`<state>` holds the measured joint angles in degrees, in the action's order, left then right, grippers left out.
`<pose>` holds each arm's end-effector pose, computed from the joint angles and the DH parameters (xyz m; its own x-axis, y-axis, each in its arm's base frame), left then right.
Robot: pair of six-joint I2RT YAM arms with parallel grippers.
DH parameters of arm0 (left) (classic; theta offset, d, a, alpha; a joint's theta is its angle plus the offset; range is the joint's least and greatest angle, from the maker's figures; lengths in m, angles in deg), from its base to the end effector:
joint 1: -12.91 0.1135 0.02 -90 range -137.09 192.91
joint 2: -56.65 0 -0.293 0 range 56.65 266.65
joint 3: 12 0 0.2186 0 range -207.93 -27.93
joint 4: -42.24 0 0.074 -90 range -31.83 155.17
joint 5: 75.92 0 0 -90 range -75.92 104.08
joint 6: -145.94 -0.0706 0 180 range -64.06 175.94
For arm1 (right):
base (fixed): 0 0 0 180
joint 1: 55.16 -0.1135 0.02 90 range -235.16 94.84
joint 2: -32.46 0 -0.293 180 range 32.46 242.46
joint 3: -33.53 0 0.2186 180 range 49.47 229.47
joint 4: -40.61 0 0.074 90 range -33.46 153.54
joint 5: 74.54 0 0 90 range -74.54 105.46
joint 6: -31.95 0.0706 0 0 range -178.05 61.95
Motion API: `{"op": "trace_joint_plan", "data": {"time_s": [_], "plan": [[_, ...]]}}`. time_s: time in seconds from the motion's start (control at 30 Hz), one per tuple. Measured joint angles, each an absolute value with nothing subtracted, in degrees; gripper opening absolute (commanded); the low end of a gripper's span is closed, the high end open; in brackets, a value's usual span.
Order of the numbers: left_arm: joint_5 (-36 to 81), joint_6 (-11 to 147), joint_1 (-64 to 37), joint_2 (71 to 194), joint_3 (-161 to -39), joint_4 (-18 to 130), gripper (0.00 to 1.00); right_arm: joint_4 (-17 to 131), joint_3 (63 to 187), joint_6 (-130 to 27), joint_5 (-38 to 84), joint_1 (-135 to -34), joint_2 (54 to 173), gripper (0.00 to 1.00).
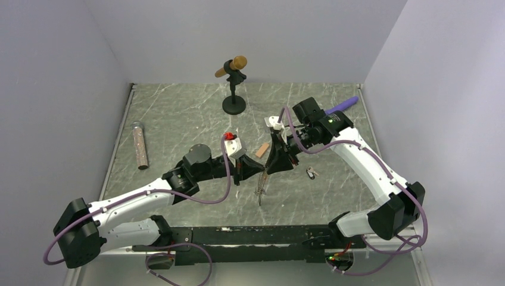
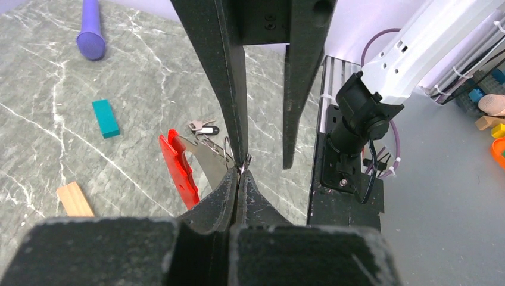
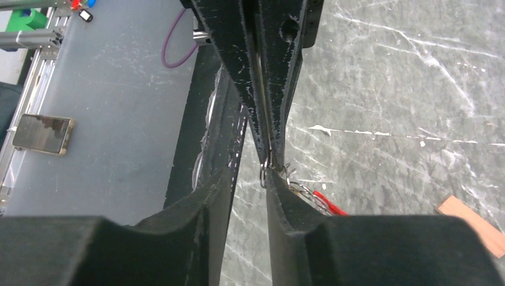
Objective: Put the keys on the keyring
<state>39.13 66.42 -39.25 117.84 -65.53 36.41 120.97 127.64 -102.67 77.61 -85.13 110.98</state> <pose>0.1195 -0.2026 0.3367 -0.1966 -0.0155 -0.9804 0.9552 0.2224 -0.1951 0.1575 0.1629 0.3626 -0.1645 -0.4737 -0.8652 -0.9489 -0.1634 0.2699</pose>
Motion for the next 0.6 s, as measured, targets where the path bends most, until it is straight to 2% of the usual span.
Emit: {"op": "trace_joint_plan", "data": {"time_s": [0.6], "plan": [[40.8, 74.1, -37.2, 114.8, -61.5, 31.3, 0.0, 120.4, 127.6, -102.8, 82.0, -81.0, 108.4, 0.39]]}}
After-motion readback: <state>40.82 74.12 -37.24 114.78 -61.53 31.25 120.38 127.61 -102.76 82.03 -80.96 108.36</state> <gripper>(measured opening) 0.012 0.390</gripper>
